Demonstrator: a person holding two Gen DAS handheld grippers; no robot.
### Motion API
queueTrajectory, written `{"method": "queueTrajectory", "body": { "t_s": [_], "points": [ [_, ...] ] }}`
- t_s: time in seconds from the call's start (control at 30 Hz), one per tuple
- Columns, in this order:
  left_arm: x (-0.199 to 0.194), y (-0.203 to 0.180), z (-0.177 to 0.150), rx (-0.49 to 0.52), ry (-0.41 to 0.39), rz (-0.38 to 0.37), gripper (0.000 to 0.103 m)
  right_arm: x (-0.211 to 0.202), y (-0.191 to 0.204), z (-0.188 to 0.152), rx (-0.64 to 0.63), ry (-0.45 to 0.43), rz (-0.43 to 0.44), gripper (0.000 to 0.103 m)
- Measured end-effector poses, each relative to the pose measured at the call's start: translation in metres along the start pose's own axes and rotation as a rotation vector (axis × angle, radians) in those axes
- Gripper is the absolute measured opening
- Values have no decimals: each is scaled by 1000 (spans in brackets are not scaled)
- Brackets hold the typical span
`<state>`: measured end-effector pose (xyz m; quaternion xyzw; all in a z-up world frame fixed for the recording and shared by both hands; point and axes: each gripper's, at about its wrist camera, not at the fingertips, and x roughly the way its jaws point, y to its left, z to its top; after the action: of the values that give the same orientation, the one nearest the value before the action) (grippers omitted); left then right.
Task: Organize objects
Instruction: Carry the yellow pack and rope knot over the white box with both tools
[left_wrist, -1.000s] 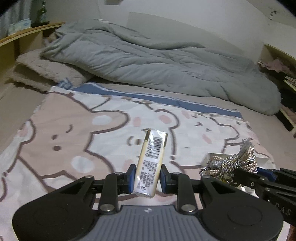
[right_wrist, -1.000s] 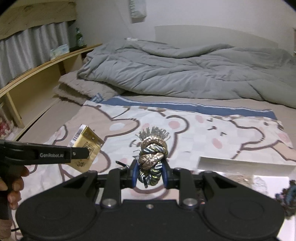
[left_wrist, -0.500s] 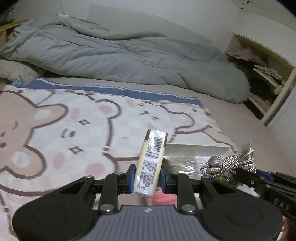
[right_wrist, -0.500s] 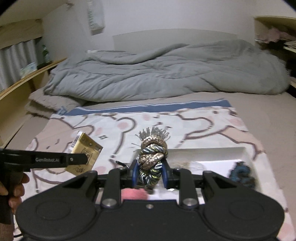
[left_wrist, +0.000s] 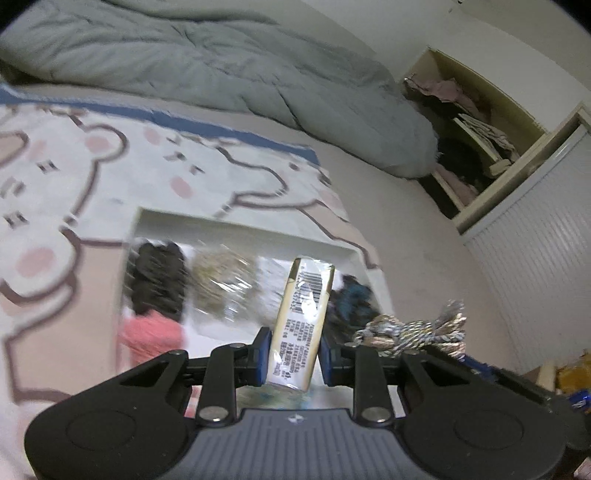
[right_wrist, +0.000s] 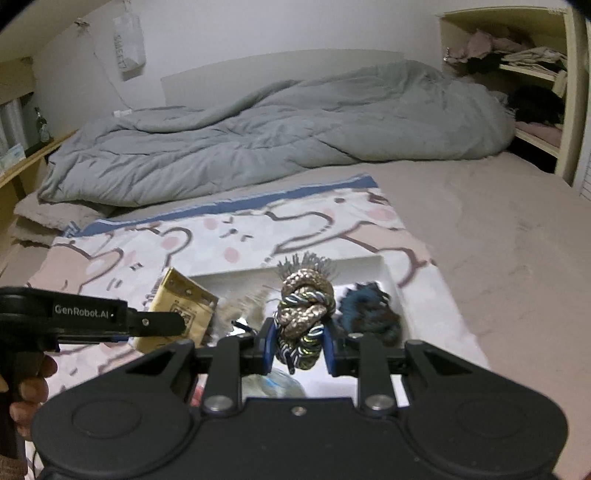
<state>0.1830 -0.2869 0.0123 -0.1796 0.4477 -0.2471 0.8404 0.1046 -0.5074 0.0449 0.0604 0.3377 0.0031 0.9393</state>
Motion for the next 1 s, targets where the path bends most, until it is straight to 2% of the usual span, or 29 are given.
{"method": "queueTrajectory", "body": {
  "t_s": [0.23,0.4,0.57,0.7,0.87,1.0],
  "points": [
    [36,-7,-25,-208,81,-100,28,-4,-17,-13,-66,73,-27,27],
    [57,-15,-36,-272,100,-165,28,-3,-19,-26,-135,164,-38,27],
    [82,-17,-44,-305,104,-167,28,1,-24,-35,-156,208,-75,27],
    [108,-9,-50,-357,167,-181,28,5,-30,-36,-162,222,-104,27],
    [122,-3,-55,-336,209,-84,28,11,-34,-31,-144,194,-123,27],
    [115,3,-54,-340,171,-27,28,20,-37,-25,-121,145,-136,27]
  ]
}}
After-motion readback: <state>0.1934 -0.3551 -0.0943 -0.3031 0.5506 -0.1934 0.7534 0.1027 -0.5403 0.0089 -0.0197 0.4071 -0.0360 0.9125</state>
